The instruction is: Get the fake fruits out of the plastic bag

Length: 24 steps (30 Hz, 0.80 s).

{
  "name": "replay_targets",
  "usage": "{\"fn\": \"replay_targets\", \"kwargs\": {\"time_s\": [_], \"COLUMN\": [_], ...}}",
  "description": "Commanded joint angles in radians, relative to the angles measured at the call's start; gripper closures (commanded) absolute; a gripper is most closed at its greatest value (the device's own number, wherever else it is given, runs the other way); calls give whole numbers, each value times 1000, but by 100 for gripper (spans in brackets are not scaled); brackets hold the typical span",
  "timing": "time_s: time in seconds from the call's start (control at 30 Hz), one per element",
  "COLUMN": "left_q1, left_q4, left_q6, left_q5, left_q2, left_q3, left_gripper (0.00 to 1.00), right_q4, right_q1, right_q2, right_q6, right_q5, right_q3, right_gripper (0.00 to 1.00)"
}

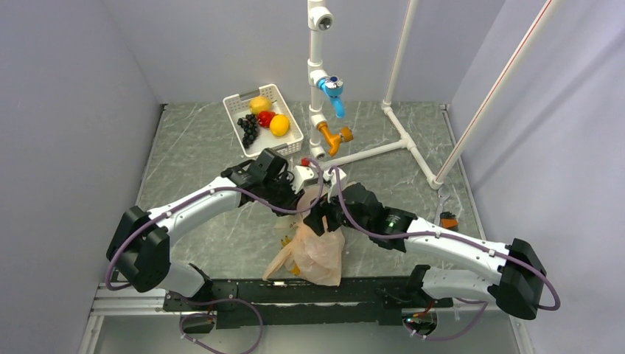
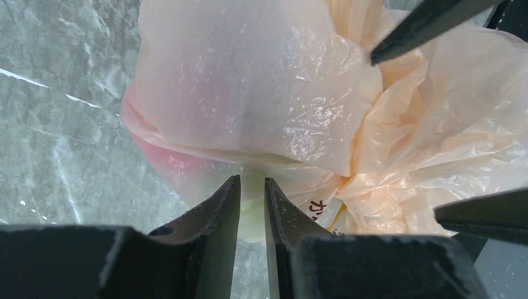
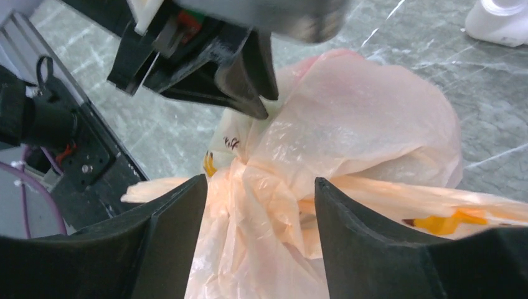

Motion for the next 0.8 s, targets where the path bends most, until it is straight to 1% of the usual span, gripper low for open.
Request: {"fn": "replay_targets", "kwargs": {"time_s": [0.0,0.03,0.07,0.13,0.17,0.2,0.23,0.27,0.3,0.33,0.37,0.4,0.47,0.53,0.57,0.6,0.67,0.73,0.77], "left_q1": [-6,-5,-5,-5,-4,-5,-5,-4,-4,-4,-4,-4,-4,-6,-11,-20,-53,-99,-115], "left_q4": [11,14,18,21,19,20,18,16,13,8,1,-4,-22,-19,-8,6,25,39,50], "left_q6": [28,29,29,27,27,26,26,26,27,31,34,39,48,44,38,31,31,31,30], "left_q5": [-25,-32,-39,-52,-53,-50,-42,-33,-18,3,30,52,90,96,79,51,-36,-159,-198], "left_q2": [-42,-51,-60,-74,-78,-83,-85,-88,-88,-87,-84,-78,-63,-54,-48,-44,-24,-5,-1], "left_q3": [33,27,24,20,17,15,12,10,10,9,9,10,18,17,15,10,5,5,0], "left_gripper": [74,74,73,72,71,69,64,56,45,34,27,23,21,18,13,9,7,7,8], "right_q4": [-104,-106,-106,-116,-122,-127,-129,-118,-98,-69,-39,1,37,56,58,79,95,105,113], "right_q1": [76,92,100,111,116,117,117,118,117,114,107,91,42,-32,-74,-110,-141,-142,-143], "right_q2": [-4,6,24,67,88,103,111,107,93,62,38,15,-20,-38,-42,-45,-45,-42,-40], "right_q6": [-27,-30,-34,-36,-34,-25,-12,-7,-4,-1,-1,-5,-14,-13,-9,-6,-8,-17,-17], "right_q5": [117,140,153,180,208,247,283,305,317,327,316,287,184,64,-7,-83,-168,-223,-248], "right_q3": [40,37,36,47,53,56,56,46,28,-1,-22,-42,-64,-77,-84,-90,-91,-88,-89], "right_gripper": [28,25,24,24,26,32,40,55,75,85,89,90,94,99,100,100,100,100,100]}}
